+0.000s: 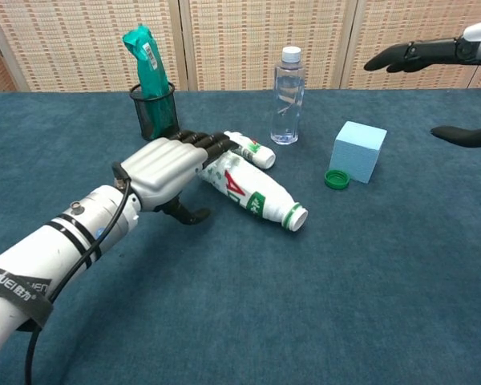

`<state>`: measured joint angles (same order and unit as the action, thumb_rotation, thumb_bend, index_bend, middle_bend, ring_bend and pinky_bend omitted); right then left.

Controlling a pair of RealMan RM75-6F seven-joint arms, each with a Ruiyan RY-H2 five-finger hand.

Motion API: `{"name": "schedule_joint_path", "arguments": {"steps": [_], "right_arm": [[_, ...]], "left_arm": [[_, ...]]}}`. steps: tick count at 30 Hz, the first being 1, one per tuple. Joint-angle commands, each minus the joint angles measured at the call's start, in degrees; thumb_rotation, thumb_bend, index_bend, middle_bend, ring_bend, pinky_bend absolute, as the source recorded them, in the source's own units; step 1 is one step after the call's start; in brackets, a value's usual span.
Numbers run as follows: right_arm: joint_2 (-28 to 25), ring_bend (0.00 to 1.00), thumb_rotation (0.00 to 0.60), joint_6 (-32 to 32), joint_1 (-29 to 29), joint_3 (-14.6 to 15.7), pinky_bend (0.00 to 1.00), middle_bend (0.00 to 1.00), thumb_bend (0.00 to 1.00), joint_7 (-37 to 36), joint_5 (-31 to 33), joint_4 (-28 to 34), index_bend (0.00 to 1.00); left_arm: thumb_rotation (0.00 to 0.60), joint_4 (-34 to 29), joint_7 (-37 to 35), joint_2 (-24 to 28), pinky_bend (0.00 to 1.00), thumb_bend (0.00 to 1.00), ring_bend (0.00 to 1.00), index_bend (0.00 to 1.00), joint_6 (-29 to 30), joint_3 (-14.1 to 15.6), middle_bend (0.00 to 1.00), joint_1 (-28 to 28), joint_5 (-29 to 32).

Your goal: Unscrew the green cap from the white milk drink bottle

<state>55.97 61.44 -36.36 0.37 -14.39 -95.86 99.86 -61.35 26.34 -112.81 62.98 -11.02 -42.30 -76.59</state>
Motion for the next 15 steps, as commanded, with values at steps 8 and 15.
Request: {"name": "schedule_joint_path", "arguments": {"steps": [8, 15], "right_arm": [[-4.8, 0.00, 0.600, 10.1, 12.6, 4.9, 0.00, 0.00, 0.39, 13.5, 2.6, 3.2, 0.00], [1.9, 0.00, 0.600, 22.0, 27.0, 7.9, 0.00, 0.00, 0.38, 29.0, 9.3, 1.7, 0.00]], "left_arm": [[0.600, -19.7, -1.1, 18.8, 0.02, 0.34, 0.00, 0.00, 8.4, 6.9, 0.00, 9.6, -3.9], [0.600, -30.4, -21.3, 38.1, 0.00, 0.39, 0.00, 0.00, 16.7, 24.1, 0.00, 21.8, -15.2]]}}
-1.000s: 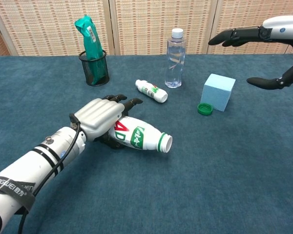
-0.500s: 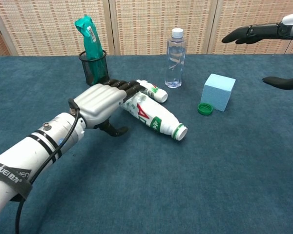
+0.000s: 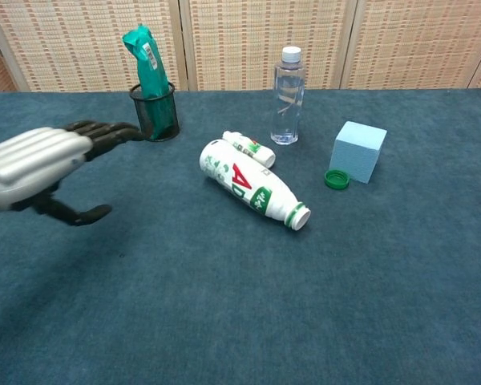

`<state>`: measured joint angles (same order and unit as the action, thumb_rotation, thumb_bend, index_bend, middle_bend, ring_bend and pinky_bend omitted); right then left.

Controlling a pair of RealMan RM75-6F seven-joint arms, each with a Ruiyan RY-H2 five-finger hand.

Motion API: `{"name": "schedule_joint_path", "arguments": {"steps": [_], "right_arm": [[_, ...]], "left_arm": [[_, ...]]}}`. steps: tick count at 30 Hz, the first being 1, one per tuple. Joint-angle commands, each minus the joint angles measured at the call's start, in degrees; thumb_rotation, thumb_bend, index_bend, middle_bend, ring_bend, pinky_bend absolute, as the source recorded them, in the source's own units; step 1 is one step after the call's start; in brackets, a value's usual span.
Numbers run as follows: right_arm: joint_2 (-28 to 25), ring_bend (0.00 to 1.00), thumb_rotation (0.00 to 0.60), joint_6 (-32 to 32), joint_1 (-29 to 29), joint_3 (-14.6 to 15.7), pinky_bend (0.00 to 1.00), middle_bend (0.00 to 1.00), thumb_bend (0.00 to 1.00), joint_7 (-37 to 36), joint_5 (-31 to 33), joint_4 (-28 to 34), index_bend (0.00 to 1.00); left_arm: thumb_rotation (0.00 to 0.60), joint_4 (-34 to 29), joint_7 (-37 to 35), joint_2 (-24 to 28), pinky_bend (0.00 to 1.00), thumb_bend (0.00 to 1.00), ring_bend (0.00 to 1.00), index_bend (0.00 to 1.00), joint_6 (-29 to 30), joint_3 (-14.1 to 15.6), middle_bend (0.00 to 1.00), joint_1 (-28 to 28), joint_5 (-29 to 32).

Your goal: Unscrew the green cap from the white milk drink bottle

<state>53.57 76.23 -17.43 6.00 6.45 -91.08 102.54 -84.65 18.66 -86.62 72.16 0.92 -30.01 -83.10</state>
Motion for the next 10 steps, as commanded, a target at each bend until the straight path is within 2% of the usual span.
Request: {"name": "schedule_joint_path", "arguments": {"steps": [1, 3, 5, 10], "right_arm": [[5.6, 0.00, 0.600, 8.6, 9.4, 2.0, 0.00, 0.00, 0.38, 9.0, 5.2, -1.4, 0.00], [6.3, 0.00, 0.600, 9.8, 10.5, 2.2, 0.00, 0.00, 0.38, 11.2, 4.2, -1.2, 0.00], [6.9, 0.00, 0.600, 12.6, 11.5, 1.4, 0.00, 0.00, 0.38, 10.5, 2.0, -2.2, 0.00], [6.7, 0.00, 0.600, 13.1, 12.5, 0.4, 0.00, 0.00, 0.38, 7.7, 2.2, -2.4, 0.00]], "left_arm": [[0.600, -6.0, -14.5, 12.6, 0.00, 0.39, 0.00, 0.00, 9.7, 13.1, 0.00, 11.0, -10.1], [0.600, -2.5, -14.7, 12.8, 0.00, 0.39, 0.00, 0.00, 15.8, 13.5, 0.00, 14.9, -11.7], [0.600, -0.5, -13.5, 12.4, 0.00, 0.39, 0.00, 0.00, 19.2, 12.4, 0.00, 17.6, -10.8], [0.600, -2.0, -16.2, 14.6, 0.00, 0.39, 0.00, 0.00, 18.1, 11.3, 0.00, 17.8, -10.5]]}}
